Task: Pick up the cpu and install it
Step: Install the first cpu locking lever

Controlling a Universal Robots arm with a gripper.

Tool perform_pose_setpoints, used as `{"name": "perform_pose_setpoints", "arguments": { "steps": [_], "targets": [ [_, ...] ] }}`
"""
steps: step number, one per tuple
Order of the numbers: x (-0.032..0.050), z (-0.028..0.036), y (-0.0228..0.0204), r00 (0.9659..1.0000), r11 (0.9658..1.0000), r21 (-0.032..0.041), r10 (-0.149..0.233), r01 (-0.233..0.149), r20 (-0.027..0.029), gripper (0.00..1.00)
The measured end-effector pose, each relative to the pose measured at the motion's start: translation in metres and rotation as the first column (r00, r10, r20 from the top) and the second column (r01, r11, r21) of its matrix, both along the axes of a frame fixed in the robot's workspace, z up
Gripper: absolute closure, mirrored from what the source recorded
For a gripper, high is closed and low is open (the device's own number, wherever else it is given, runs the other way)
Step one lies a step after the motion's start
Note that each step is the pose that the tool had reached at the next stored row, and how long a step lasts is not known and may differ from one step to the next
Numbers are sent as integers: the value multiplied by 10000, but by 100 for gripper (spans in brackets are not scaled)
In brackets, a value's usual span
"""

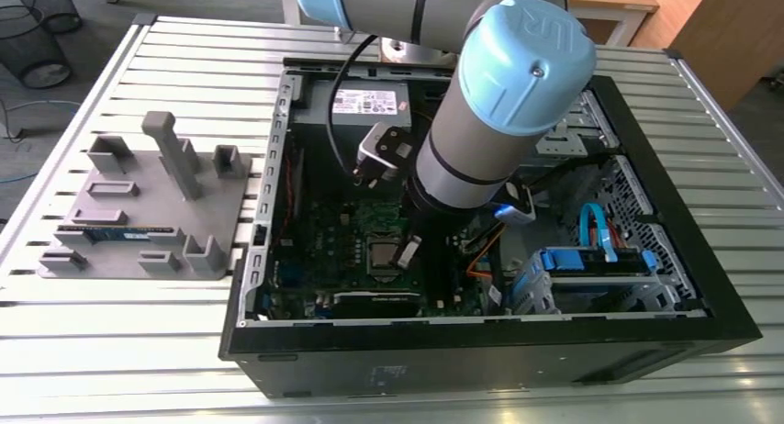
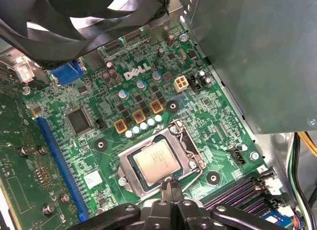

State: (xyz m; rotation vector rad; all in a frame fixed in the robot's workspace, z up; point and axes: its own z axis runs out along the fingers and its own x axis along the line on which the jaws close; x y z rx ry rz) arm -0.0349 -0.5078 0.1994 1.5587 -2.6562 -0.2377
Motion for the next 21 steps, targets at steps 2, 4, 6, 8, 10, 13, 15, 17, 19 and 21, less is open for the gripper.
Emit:
{"name": "perform_pose_setpoints", "arguments": {
  "steps": [2, 4, 6, 8, 10, 13, 15, 17, 19, 21],
  "targets": [
    [0, 1, -3, 10000, 10000, -8, 0, 0, -1, 89],
    [0, 1, -3, 10000, 10000, -9, 0, 0, -1, 89],
    [0, 1, -3, 10000, 10000, -8, 0, 0, 0, 89],
    [0, 0, -3, 10000, 10000, -8, -2, 2, -1, 89],
    [0, -1, -3, 9999, 9999, -12, -110, 110, -1, 89],
    [0, -3, -3, 9990, 9990, -28, -439, 439, 0, 89],
    [0, -3, -3, 9983, 9983, -32, -587, 587, -1, 89],
    [0, -4, -3, 9978, 9978, -32, -658, 658, 1, 89],
    [-1, -4, -3, 9973, 9973, -33, -737, 737, 0, 89],
    [-1, -4, -3, 9962, 9962, -38, -865, 865, 1, 89]
  ]
}}
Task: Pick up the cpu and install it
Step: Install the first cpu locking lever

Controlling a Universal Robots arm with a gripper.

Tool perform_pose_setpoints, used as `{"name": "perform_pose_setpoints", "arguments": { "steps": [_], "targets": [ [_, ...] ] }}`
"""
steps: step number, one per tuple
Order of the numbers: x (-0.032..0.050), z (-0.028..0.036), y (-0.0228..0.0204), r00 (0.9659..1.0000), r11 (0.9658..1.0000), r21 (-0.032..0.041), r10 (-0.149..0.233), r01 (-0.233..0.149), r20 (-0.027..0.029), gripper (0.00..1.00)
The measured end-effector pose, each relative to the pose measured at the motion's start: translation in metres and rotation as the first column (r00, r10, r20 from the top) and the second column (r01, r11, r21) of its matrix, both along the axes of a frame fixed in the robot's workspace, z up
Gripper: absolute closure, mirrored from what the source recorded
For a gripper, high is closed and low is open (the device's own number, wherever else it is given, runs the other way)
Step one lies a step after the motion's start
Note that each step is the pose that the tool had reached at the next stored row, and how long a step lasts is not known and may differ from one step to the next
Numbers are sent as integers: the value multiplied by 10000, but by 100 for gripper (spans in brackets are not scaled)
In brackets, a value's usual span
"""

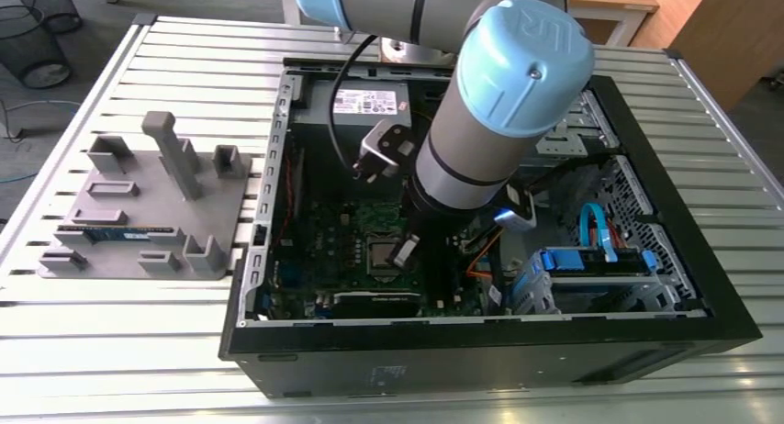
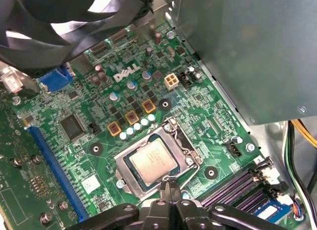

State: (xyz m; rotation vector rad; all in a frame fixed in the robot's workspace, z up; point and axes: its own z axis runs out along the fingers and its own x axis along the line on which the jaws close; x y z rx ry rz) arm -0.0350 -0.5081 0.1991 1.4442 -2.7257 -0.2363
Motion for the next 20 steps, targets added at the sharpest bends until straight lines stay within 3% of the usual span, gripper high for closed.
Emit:
{"name": "perform_pose_setpoints", "arguments": {
  "steps": [6, 16, 20],
  "targets": [
    [-2, -2, 0, 9986, 9986, -6, -531, 531, 0, 89],
    [-23, -1, 0, 9970, 9970, -7, -778, 778, 15, 89],
    [-48, -2, 0, 9963, 9963, -3, -857, 857, 52, 89]
  ]
}}
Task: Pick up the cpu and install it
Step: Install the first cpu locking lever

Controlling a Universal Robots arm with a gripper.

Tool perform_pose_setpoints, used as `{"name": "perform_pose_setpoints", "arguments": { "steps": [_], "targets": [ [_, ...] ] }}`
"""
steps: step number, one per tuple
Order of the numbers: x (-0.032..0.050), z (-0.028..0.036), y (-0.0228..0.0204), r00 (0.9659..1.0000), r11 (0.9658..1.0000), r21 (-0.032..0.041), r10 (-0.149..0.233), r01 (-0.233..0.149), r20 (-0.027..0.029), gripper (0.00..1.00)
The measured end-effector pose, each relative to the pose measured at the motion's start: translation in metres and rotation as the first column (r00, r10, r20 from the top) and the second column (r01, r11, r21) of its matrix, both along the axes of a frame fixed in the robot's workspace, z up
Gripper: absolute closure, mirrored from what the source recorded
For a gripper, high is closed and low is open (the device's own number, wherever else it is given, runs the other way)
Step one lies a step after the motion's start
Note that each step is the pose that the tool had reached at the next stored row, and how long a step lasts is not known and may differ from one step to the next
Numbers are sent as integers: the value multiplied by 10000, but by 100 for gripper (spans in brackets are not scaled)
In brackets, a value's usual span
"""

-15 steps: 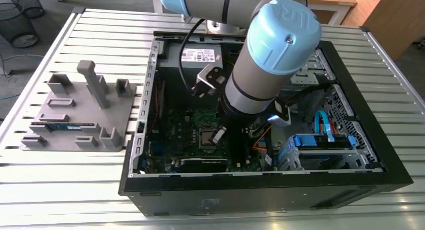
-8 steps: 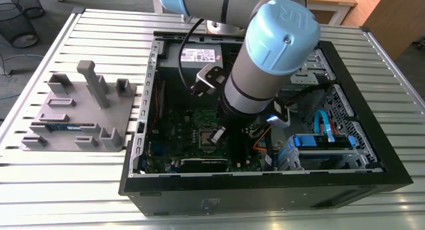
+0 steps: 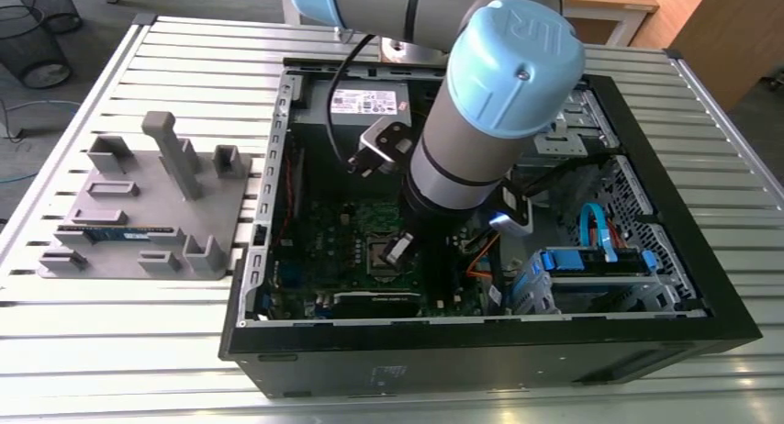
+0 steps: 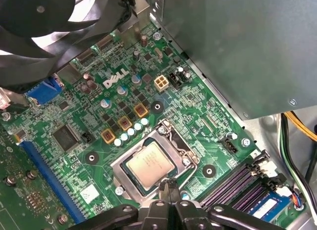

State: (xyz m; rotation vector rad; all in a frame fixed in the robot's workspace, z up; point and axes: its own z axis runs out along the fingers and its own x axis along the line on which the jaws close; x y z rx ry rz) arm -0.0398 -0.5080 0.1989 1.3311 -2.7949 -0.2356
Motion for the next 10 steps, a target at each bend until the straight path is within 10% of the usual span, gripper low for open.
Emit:
{"name": "perform_pose_setpoints", "arguments": {
  "steps": [10],
  "targets": [
    [-40, 0, -3, 9999, 9999, 1, -131, 131, 104, 89]
  ]
}}
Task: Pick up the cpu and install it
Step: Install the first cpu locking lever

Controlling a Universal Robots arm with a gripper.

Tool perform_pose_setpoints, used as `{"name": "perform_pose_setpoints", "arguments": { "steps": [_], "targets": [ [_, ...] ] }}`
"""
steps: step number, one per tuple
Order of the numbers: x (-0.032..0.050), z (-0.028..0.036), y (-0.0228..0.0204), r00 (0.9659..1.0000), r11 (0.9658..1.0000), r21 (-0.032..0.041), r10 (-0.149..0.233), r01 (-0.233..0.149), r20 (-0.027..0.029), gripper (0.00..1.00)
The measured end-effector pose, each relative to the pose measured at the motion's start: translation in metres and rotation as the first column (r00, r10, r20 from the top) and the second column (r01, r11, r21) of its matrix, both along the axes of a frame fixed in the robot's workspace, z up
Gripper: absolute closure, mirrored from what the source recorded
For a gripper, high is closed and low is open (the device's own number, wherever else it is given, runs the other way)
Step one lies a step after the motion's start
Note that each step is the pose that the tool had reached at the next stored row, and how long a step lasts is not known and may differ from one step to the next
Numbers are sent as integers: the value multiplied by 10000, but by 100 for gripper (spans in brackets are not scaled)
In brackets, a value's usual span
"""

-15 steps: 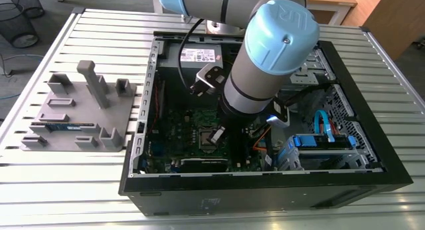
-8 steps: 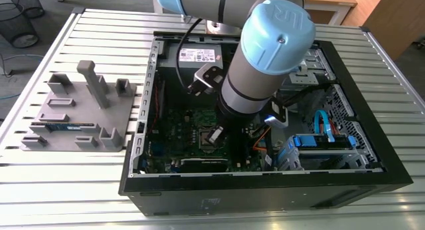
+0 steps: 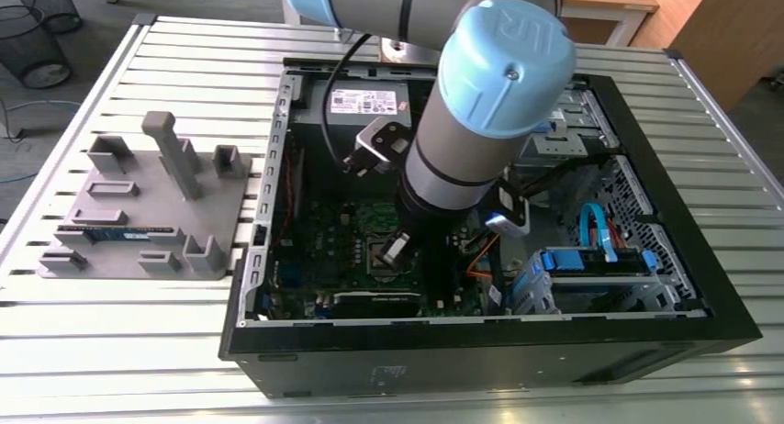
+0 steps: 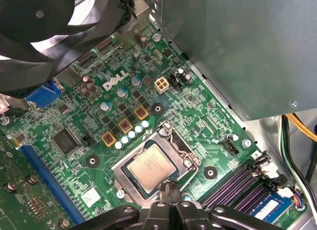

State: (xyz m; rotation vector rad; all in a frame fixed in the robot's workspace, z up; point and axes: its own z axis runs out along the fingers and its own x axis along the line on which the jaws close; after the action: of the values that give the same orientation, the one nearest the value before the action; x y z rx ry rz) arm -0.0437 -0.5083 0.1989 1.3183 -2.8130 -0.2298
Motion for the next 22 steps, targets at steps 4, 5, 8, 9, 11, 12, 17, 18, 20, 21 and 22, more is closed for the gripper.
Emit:
{"name": "perform_pose_setpoints", "arguments": {
  "steps": [4, 5, 8, 9, 11, 12, 17, 18, 20, 21, 22],
  "targets": [
    [-12, 0, -2, 10000, 10000, -1, -38, 38, 38, 89],
    [-13, 0, -3, 10000, 10000, 0, -53, 53, 47, 89],
    [-14, 0, -8, 9999, 9999, 0, -158, 158, 59, 89],
    [-14, 0, -9, 9997, 9998, 0, -217, 217, 60, 89],
    [-14, 0, -11, 9994, 9995, 0, -329, 329, 60, 89],
    [-14, 0, -13, 9993, 9993, 1, -376, 376, 60, 89],
    [-14, -1, -38, 9985, 9986, 1, -536, 536, 61, 89],
    [-15, 0, -47, 9984, 9985, -1, -555, 555, 60, 89],
    [-14, 0, -61, 9983, 9983, 0, -578, 578, 62, 89],
    [-15, 0, -67, 9983, 9983, -1, -587, 587, 63, 89],
    [-15, 1, -72, 9982, 9982, -2, -595, 595, 64, 89]
  ]
}}
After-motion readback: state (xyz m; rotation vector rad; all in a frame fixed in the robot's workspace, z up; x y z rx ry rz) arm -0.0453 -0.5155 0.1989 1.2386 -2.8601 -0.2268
